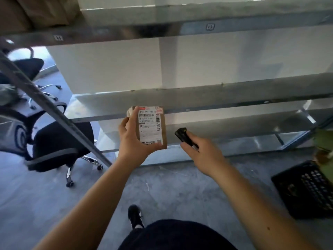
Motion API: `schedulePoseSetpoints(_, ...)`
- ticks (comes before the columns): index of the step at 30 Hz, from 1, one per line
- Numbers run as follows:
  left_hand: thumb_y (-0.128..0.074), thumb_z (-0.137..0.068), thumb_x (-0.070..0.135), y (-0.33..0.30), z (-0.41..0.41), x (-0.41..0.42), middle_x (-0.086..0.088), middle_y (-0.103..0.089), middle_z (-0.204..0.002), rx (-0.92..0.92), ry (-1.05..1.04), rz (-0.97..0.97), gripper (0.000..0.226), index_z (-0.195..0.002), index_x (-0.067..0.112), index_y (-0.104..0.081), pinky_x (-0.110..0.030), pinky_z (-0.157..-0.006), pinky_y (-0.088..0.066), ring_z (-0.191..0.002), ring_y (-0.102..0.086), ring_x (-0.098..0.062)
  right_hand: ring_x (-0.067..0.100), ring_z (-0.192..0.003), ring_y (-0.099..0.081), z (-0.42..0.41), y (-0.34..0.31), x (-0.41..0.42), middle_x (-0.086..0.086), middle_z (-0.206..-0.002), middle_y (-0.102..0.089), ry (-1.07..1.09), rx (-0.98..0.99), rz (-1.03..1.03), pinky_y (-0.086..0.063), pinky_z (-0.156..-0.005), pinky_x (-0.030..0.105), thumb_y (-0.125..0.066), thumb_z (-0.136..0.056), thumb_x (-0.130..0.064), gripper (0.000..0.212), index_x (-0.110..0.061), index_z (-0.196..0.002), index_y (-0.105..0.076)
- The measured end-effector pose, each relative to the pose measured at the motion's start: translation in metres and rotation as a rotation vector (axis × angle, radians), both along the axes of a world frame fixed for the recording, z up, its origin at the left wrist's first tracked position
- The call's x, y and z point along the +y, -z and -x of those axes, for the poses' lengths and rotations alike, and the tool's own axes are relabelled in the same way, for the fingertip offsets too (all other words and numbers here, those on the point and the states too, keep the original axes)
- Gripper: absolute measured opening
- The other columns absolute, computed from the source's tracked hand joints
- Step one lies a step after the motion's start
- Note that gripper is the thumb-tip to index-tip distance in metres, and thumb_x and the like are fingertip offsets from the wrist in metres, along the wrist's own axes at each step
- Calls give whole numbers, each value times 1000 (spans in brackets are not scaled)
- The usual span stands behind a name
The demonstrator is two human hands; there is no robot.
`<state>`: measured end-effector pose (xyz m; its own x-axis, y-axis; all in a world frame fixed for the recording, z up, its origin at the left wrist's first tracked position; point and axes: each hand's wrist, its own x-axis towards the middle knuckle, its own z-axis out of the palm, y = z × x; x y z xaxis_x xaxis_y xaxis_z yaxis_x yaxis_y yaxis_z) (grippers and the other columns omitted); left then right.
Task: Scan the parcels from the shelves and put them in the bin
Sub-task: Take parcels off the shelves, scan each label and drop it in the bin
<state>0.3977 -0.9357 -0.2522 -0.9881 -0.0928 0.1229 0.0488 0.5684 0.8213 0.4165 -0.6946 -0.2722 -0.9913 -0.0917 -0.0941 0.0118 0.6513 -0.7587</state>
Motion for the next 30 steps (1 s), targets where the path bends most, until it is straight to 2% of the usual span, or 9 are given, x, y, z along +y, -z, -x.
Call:
schedulePoseSetpoints(1, -104, -54, 38, 9, -3, -1, 1, -18, -161, -6, -2, 13, 139, -157, 55, -13, -26, -110, -33, -131, -30, -5, 15, -102, -67, -5, 1, -1, -1, -120, -71, -14, -21, -6, -58, -89, 39, -50, -96, -67, 55, -53, -149, -44)
schedulePoseSetpoints(3, -104, -53, 42, 26, -8, -3, 4, -14, -162, -3, 3, 32, 136, -149, 67, -11, -32, -115, -34, -142, -28, -13, 11, -84, -66, -13, 1, -4, -6, -103, -71, -61, -70, -50, -55, -73, 32, -54, -99, -58, 51, -50, -149, -48)
schedulePoseSetpoints(6, -103, -55, 46, 46, -12, -7, 7, -10, -163, -25, 15, 67, 131, -143, 76, -11, -42, -118, -36, -151, -24, -25, 11, -64, -59, -23, 2, -9, -10, -80, -61, -131, -154, -106, -45, -58, 31, -55, -100, -54, 49, -51, -148, -47)
schedulePoseSetpoints(10, -101, -57, 45, 60, -7, -19, 7, -7, -164, -44, 6, 156, 124, -151, 64, -21, -55, -117, -42, -149, -27, -31, 14, -66, -61, -30, 5, -11, -8, -82, -62, -180, -218, -166, -45, -59, 31, -56, -99, -56, 51, -48, -149, -49)
schedulePoseSetpoints(13, -101, -58, 42, 61, 1, -28, 11, -3, -164, -62, 19, 211, 127, -146, 73, -15, -61, -118, -38, -152, -20, -35, 17, -71, -65, -32, 7, -9, -4, -89, -65, -182, -249, -200, -53, -65, 36, -56, -98, -59, 53, -47, -149, -49)
schedulePoseSetpoints(15, -102, -59, 39, 57, 6, -31, 12, -2, -164, -65, 18, 226, 128, -144, 76, -13, -60, -119, -36, -152, -17, -34, 16, -71, -65, -32, 9, -8, -4, -92, -65, -178, -253, -222, -53, -65, 35, -55, -97, -61, 55, -45, -150, -48)
schedulePoseSetpoints(18, -101, -61, 38, 51, 15, -34, 10, -2, -165, -54, 11, 249, 126, -150, 66, -17, -59, -119, -36, -151, -17, -35, 15, -69, -62, -32, 10, -9, -4, -89, -63, -199, -249, -253, -43, -56, 29, -54, -98, -61, 56, -44, -152, -47)
schedulePoseSetpoints(22, -101, -62, 37, 44, 27, -41, 6, -2, -167, -19, -5, 256, 127, -154, 60, -17, -57, -119, -36, -151, -19, -35, 11, -69, -55, -31, 6, -14, -7, -92, -56, -251, -251, -280, -35, -54, 26, -51, -99, -63, 59, -47, -155, -40)
schedulePoseSetpoints(30, -100, -64, 38, 34, 42, -54, 6, -3, -167, 26, -21, 301, 124, -154, 60, -17, -61, -117, -37, -149, -18, -38, 6, -65, -52, -25, 2, -18, -9, -87, -57, -276, -235, -250, -35, -54, 23, -54, -100, -60, 59, -42, -155, -42)
